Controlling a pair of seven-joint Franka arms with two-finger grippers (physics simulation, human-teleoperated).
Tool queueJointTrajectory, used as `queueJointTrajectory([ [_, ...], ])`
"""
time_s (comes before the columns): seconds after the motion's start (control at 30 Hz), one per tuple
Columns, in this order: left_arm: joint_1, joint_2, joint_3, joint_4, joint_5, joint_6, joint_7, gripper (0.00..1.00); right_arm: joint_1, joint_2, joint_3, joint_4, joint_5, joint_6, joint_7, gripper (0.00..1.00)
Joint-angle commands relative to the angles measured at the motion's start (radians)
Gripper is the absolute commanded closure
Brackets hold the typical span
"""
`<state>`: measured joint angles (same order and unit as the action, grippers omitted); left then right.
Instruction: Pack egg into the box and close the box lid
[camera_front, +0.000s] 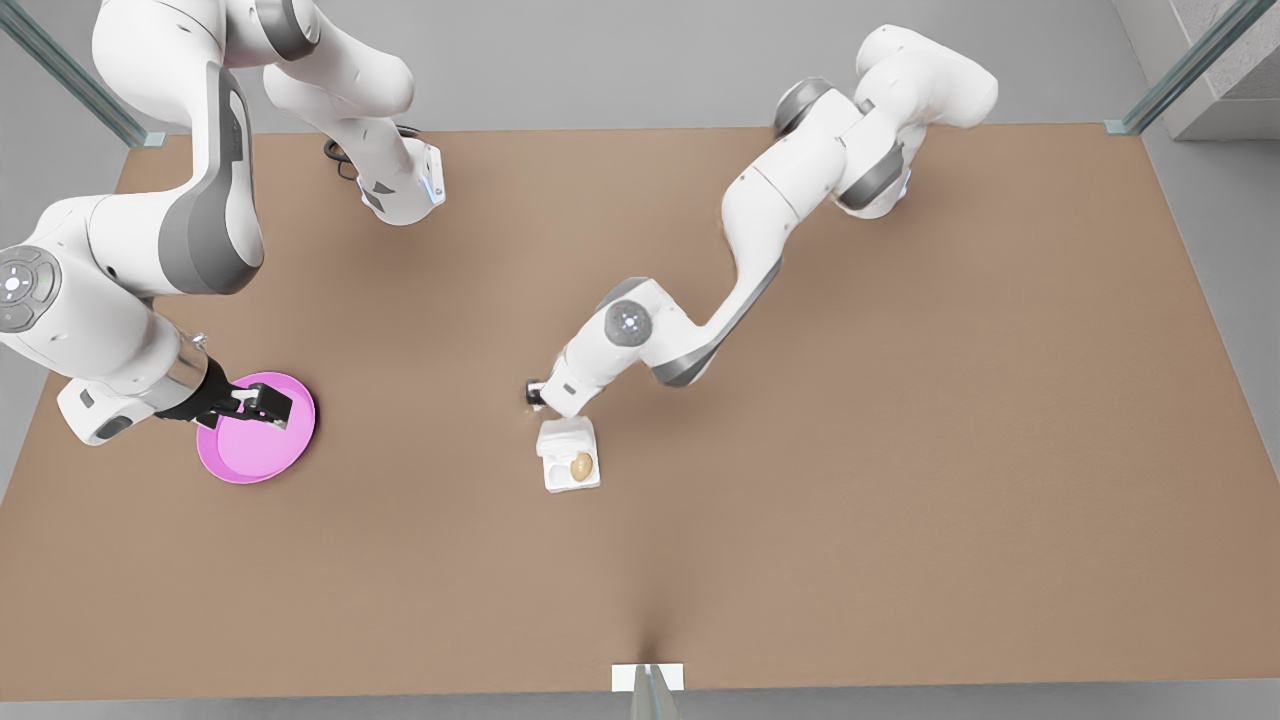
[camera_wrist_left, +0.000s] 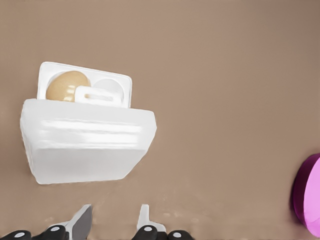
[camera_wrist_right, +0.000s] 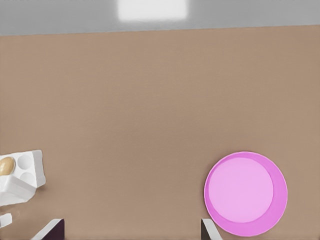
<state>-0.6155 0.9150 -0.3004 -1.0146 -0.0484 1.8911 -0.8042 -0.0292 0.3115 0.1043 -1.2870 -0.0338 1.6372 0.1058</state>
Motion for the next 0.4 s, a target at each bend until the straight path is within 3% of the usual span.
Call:
queueJointTrajectory([
  [0.0, 0.036, -0.054, 0.003, -0.001, 0.002, -0.189, 0.058, 0.4, 0.0, 0.0, 0.0, 0.0, 0.0, 0.001, 0.0, 0.0],
  [0.03, 0.12, -0.149, 0.024, 0.001, 0.053, -0.559, 0.282, 0.4, 0.0, 0.0, 0.0, 0.0, 0.0, 0.0, 0.0, 0.0],
  [0.07, 0.201, -0.218, 0.047, 0.001, 0.133, -0.707, 0.408, 0.18, 0.0, 0.0, 0.0, 0.0, 0.0, 0.0, 0.0, 0.0],
  [0.1, 0.272, -0.257, 0.086, 0.002, 0.133, -0.705, 0.439, 0.0, 0.0, 0.0, 0.0, 0.0, 0.0, 0.001, 0.0, 0.0],
  [0.2, 0.37, -0.331, 0.296, 0.007, 0.122, -0.682, 0.605, 0.0, 0.002, 0.001, 0.0, 0.0, 0.002, 0.001, 0.0, 0.0],
  [0.23, 0.388, -0.347, 0.299, 0.005, 0.122, -0.682, 0.603, 0.0, 0.002, 0.0, 0.0, 0.0, 0.002, 0.001, 0.0, 0.0],
  [0.27, 0.448, -0.462, 0.296, -0.102, 0.096, -0.604, 0.606, 0.0, 0.0, 0.001, 0.0, 0.0, 0.002, 0.0, 0.0, 0.0],
  [0.3, 0.467, -0.676, 0.294, -0.432, 0.093, -0.34, 0.606, 0.0, 0.002, 0.0, 0.0, 0.0, 0.002, 0.001, 0.0, 0.0],
  [0.37, 0.482, -0.685, 0.293, -0.435, 0.073, -0.369, 0.605, 0.0, 0.0, 0.0, 0.0, 0.0, 0.002, 0.0, 0.0, 0.0],
])
